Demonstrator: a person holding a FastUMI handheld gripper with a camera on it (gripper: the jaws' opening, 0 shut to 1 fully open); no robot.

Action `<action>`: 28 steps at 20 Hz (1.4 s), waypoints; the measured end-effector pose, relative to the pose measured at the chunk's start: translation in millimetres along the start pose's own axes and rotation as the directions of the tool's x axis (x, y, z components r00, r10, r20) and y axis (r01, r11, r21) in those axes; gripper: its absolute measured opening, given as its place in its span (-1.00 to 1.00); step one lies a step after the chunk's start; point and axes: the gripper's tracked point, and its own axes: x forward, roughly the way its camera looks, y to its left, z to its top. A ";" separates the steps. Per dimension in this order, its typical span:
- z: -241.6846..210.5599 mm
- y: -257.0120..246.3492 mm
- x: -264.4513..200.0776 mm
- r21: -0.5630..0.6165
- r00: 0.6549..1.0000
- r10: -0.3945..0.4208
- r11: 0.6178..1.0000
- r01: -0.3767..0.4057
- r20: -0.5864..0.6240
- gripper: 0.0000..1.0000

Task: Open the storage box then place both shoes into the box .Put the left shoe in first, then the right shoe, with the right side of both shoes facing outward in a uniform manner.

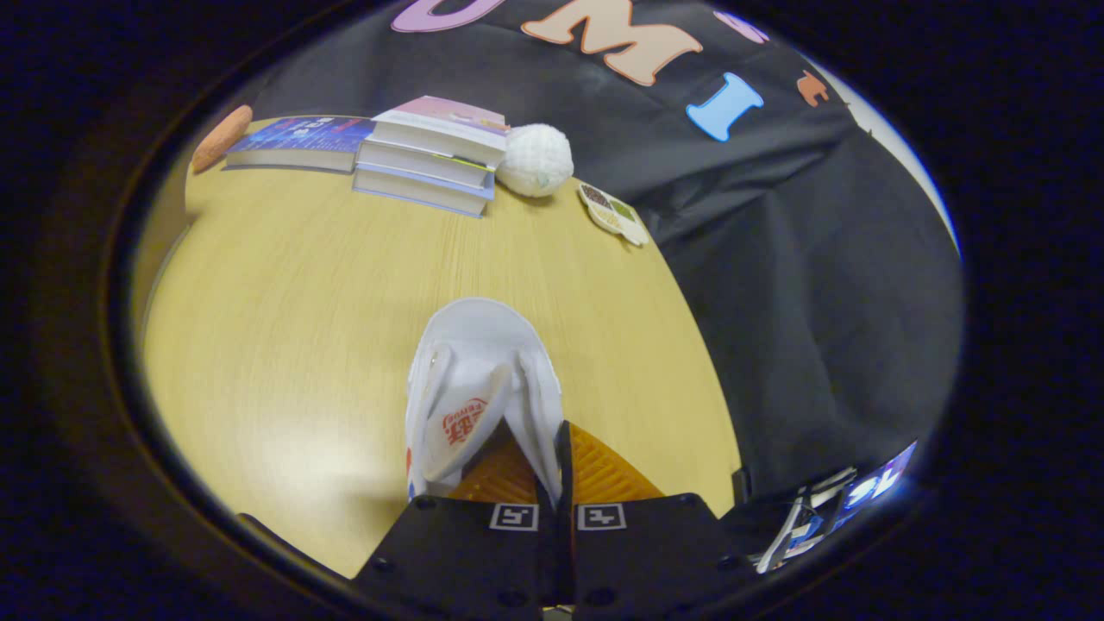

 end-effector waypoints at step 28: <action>262.5 188.1 -339.5 0.242 0.880 0.096 0.942 -0.231 0.466 -0.95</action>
